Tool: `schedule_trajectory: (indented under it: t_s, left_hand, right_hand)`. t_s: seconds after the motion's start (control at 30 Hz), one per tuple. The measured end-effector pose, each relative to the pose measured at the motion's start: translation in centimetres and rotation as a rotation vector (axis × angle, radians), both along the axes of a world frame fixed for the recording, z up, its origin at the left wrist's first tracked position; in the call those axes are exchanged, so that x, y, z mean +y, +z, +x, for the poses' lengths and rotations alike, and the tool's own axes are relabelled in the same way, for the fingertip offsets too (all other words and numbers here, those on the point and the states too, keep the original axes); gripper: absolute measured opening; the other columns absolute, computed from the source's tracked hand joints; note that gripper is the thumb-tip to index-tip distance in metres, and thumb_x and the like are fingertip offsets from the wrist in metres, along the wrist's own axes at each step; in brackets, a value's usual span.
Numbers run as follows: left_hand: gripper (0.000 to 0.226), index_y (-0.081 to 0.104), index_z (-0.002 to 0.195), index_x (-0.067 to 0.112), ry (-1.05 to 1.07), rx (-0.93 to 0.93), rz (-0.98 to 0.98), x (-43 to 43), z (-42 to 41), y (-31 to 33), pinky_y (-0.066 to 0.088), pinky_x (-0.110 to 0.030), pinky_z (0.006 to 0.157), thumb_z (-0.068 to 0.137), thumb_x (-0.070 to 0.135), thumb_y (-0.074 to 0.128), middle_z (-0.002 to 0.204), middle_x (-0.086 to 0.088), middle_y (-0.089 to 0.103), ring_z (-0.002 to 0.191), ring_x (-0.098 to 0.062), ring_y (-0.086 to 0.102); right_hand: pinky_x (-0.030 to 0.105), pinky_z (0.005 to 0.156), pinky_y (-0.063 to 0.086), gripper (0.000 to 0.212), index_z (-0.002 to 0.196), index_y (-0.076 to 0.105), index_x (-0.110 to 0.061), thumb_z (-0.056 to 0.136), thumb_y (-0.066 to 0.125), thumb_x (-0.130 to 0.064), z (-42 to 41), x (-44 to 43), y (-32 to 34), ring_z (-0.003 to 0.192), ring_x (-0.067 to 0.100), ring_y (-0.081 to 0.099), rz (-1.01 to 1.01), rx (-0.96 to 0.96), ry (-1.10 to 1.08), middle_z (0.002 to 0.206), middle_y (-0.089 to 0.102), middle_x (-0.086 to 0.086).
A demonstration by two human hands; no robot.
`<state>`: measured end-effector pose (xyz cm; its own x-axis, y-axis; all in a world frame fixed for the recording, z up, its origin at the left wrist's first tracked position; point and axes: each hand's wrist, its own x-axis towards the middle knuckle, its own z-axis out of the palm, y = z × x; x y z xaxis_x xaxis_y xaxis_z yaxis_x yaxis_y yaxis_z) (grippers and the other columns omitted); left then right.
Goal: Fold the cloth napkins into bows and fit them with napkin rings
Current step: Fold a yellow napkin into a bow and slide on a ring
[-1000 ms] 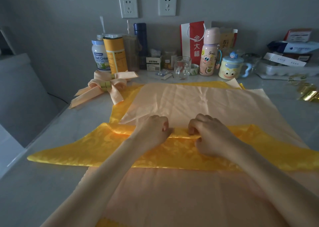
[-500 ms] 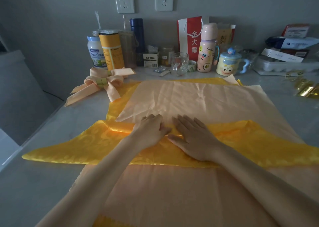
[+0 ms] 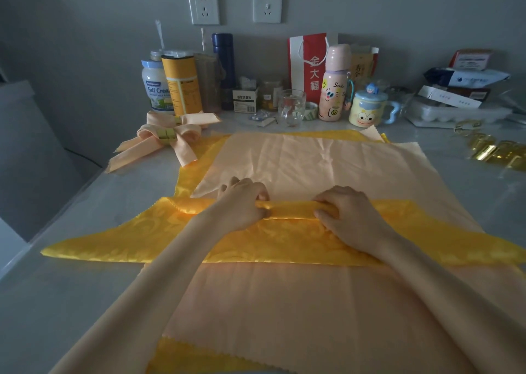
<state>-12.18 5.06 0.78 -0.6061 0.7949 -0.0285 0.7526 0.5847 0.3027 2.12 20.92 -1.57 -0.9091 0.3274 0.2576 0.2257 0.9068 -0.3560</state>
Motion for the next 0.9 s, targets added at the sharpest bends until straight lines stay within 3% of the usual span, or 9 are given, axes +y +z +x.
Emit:
schedule_trajectory:
  t_s: [0.1,0.2,0.3,0.47,0.53,0.63,0.77,0.83,0.9]
  left_hand:
    - [0.027,0.055,0.116,0.019,-0.030,0.134,0.029,-0.2,0.9,0.4,0.034,-0.033,0.094,0.090,0.022,0.058,0.118,-0.002,0.050,0.114,-0.023,0.042]
    - [0.029,0.055,0.115,0.018,-0.091,0.294,0.030,-0.2,2.1,0.5,0.035,-0.029,0.085,0.087,0.021,0.062,0.113,-0.002,0.047,0.109,-0.022,0.044]
    - [0.029,0.061,0.105,0.018,-0.112,0.139,0.046,-0.1,3.0,0.9,0.033,-0.025,0.075,0.084,0.037,0.067,0.098,0.002,0.046,0.101,-0.019,0.046]
    - [0.019,0.066,0.106,0.016,-0.125,-0.065,-0.040,-0.4,3.2,1.0,0.044,-0.025,0.078,0.090,0.024,0.061,0.108,-0.002,0.057,0.094,-0.019,0.054]
    - [0.021,0.064,0.110,0.018,-0.120,-0.104,-0.067,-0.4,3.0,1.0,0.043,-0.024,0.080,0.090,0.024,0.060,0.108,0.000,0.053,0.096,-0.018,0.053]
    - [0.027,0.059,0.114,0.018,-0.094,-0.110,-0.077,-0.1,2.8,1.1,0.041,-0.023,0.079,0.089,0.028,0.061,0.110,0.000,0.051,0.098,-0.018,0.052]
    - [0.037,0.048,0.122,0.021,-0.054,-0.106,-0.086,-0.1,2.8,0.6,0.041,-0.026,0.078,0.089,0.030,0.061,0.112,0.000,0.043,0.094,-0.018,0.046]
    - [0.031,0.052,0.120,0.023,-0.076,-0.045,-0.092,-0.1,2.9,0.6,0.039,-0.026,0.079,0.091,0.028,0.057,0.109,0.001,0.044,0.094,-0.017,0.042]
    - [0.027,0.054,0.118,0.023,-0.091,0.046,-0.091,0.0,3.2,0.7,0.033,-0.027,0.079,0.092,0.027,0.054,0.101,0.002,0.042,0.094,-0.017,0.037]
  right_hand:
    - [0.025,0.091,0.028,0.020,0.108,0.064,-0.019,0.089,0.059,-0.022,0.2,-0.5,-0.2,0.101,0.014,0.051,0.102,0.102,-0.010,0.104,0.061,-0.007]
    - [0.034,0.081,0.043,0.019,0.090,0.061,-0.014,0.075,0.071,-0.007,0.5,-1.0,-0.7,0.082,0.020,0.054,0.193,0.141,0.040,0.088,0.059,0.000]
    - [0.028,0.065,0.043,0.032,0.078,0.056,-0.013,0.060,0.074,0.006,1.1,-1.3,-0.8,0.069,0.021,0.052,0.235,0.135,0.135,0.077,0.054,0.002]
    - [0.023,0.091,0.034,0.020,0.095,0.054,-0.033,0.077,0.051,-0.025,2.2,-1.7,1.1,0.094,0.008,0.043,0.052,-0.221,0.146,0.095,0.044,-0.014]
    - [0.025,0.093,0.035,0.019,0.095,0.058,-0.033,0.082,0.046,-0.037,2.2,-1.6,1.4,0.095,0.006,0.043,-0.009,-0.195,0.112,0.097,0.048,-0.014]
    - [0.026,0.096,0.035,0.014,0.100,0.058,-0.025,0.093,0.049,-0.033,1.1,-2.7,0.7,0.099,0.007,0.044,0.060,-0.035,0.063,0.105,0.050,-0.011]
    - [0.024,0.109,0.020,0.045,0.139,0.038,-0.023,0.099,0.029,-0.042,0.0,-3.9,-0.9,0.131,0.010,0.033,0.064,-0.113,0.150,0.142,0.039,-0.009]
    - [0.024,0.109,0.019,0.058,0.140,0.040,-0.022,0.091,0.021,-0.047,0.0,-3.7,-1.2,0.133,0.011,0.032,0.105,-0.125,0.157,0.144,0.038,-0.007]
    - [0.025,0.105,0.024,0.052,0.134,0.047,-0.022,0.093,0.029,-0.048,0.3,-3.3,-1.0,0.127,0.012,0.038,0.116,-0.099,0.120,0.136,0.045,-0.006]
